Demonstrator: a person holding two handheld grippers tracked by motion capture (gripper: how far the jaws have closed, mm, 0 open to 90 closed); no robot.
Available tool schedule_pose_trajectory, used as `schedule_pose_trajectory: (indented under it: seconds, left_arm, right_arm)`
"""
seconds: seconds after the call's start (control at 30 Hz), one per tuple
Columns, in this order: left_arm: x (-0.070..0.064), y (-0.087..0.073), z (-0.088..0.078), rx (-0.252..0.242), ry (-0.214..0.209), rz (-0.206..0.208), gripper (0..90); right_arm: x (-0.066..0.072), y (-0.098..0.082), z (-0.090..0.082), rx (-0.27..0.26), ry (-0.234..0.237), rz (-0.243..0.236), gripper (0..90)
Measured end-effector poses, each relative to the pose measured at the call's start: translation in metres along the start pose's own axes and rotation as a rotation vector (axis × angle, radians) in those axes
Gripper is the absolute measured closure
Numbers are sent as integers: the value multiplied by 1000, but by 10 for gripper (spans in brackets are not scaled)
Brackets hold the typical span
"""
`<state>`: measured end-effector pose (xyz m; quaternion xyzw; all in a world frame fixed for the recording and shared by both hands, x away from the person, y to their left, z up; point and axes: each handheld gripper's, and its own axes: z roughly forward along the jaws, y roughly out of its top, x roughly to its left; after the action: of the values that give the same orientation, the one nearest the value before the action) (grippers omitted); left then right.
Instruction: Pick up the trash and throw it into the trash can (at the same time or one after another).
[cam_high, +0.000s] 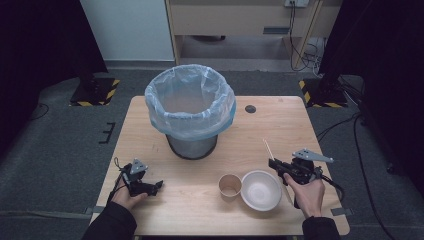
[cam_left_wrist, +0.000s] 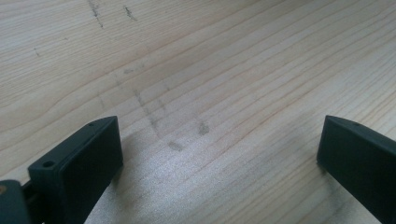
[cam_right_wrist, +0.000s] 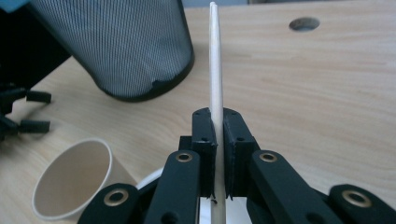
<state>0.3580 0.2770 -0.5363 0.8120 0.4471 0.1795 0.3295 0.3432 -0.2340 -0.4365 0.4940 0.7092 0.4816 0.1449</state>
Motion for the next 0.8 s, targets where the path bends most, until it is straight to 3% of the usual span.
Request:
schedule_pose_trajectory:
  seconds: [0.3, 0.47, 0.73, 0.8]
  left_arm:
    - [0, 0, 0, 0, 0, 0, 0]
    - [0, 0, 0, 0, 0, 0, 0]
    - [0, 0, 0, 0, 0, 0, 0]
    - [0, 0, 0, 0, 0, 0, 0]
  right_arm:
    - [0, 15, -6, -69, -15, -16, 855]
    - [-2, 28, -11, -126, -12, -7, 855]
    - [7, 61, -19, -258, 16, -23, 855]
    - [8, 64, -20, -269, 22, -24, 855]
